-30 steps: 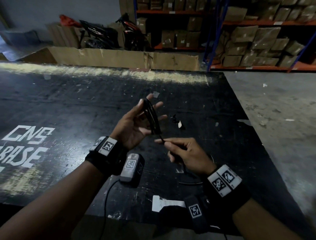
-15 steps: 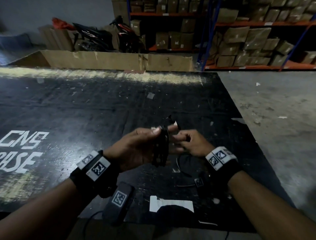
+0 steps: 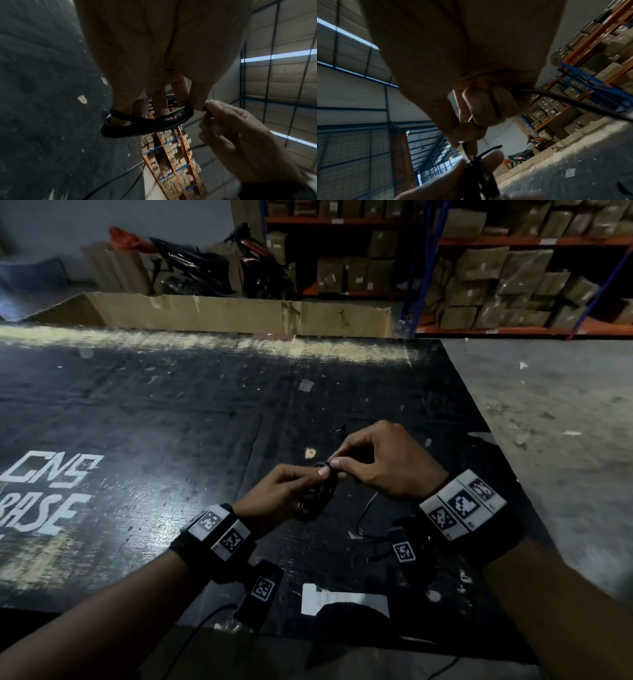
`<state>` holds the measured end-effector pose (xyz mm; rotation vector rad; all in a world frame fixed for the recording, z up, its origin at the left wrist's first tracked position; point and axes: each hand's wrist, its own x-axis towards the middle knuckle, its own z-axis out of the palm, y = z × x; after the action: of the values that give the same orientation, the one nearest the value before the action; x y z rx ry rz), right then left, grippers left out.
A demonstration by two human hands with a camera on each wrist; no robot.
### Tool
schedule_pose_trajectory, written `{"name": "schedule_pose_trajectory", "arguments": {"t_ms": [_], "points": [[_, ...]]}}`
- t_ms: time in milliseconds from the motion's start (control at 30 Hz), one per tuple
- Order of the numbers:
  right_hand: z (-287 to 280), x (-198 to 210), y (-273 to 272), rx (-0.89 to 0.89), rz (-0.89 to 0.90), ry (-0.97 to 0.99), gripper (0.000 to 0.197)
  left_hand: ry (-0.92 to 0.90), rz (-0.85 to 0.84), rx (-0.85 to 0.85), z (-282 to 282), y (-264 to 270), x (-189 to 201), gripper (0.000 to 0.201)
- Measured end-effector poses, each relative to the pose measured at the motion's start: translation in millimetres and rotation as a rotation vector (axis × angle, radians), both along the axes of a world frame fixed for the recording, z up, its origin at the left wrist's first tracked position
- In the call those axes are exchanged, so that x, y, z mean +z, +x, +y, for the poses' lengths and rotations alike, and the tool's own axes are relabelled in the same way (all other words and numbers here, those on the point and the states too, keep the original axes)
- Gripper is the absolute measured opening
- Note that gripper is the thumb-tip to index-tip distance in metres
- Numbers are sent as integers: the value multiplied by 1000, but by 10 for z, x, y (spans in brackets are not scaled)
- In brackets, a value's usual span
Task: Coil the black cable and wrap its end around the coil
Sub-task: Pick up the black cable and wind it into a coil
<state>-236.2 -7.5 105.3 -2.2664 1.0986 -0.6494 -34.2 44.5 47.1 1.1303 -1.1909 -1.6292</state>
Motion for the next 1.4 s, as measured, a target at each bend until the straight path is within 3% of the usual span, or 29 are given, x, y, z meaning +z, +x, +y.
{"name": "schedule_pose_trajectory", "arguments": {"t_ms": [67,133,300,500,733,833,967,1033,1133,1267,1400], "points": [[95,-46,-5,-41,-95,-31,15,14,35,101,-69,43,48,58],[185,-132,-9,-64,-256,21,16,25,106,166,-156,98,103,41],[325,-434,0,-23,-599,326,19,55,367,209,-306,214,279,40],[350,-788,-25,-11,-723,643,22,11,543,149,-348,259,397,46],[270,-1125,-13,-73,-621,732,21,-31,627,54,-297,244,474,49],[176,-1229,-8,-42,-475,735,28,-48,643,-36,-220,202,511,45],[-96,-1215,-50,-89,-366,606,29,-12,615,-232,-102,129,510,43],[-285,-1079,-90,-124,-315,445,19,34,551,-316,-43,90,441,49],[-508,-726,-126,-136,-271,228,21,83,362,-310,49,33,285,60],[-506,-176,-101,-37,-118,129,25,151,168,-189,122,-19,127,51],[-301,79,-8,-13,-8,90,21,172,83,-115,84,-42,31,48]]}}
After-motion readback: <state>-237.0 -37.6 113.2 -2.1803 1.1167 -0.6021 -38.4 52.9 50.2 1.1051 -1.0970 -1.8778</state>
